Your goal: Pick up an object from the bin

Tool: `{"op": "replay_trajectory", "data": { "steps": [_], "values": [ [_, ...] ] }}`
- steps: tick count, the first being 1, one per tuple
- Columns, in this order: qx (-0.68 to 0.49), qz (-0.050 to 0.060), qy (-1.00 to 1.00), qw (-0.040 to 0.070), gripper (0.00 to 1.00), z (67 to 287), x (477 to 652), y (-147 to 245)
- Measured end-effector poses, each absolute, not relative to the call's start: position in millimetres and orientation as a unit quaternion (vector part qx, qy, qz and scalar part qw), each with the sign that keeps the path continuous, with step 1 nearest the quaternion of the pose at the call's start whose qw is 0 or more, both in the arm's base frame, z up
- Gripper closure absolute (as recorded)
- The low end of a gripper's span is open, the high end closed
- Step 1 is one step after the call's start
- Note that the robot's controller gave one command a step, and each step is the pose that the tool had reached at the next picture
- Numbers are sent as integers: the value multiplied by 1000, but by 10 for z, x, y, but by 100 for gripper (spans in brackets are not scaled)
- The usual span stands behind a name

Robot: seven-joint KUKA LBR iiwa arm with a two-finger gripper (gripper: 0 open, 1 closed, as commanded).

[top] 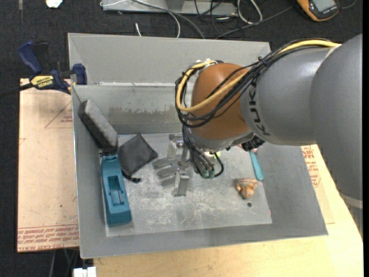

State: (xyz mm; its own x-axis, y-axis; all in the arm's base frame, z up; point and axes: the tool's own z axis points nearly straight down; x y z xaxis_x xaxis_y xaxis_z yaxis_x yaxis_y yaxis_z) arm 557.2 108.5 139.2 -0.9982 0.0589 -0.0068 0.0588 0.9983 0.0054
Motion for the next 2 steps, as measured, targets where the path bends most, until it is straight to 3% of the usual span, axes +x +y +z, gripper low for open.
{"op": "replay_trajectory", "data": {
  "steps": [1,2],
  "values": [
    [80,3,997,0,0,1175,5474,876],
    [87,3,996,4,0,899,5626,888]
  ]
}}
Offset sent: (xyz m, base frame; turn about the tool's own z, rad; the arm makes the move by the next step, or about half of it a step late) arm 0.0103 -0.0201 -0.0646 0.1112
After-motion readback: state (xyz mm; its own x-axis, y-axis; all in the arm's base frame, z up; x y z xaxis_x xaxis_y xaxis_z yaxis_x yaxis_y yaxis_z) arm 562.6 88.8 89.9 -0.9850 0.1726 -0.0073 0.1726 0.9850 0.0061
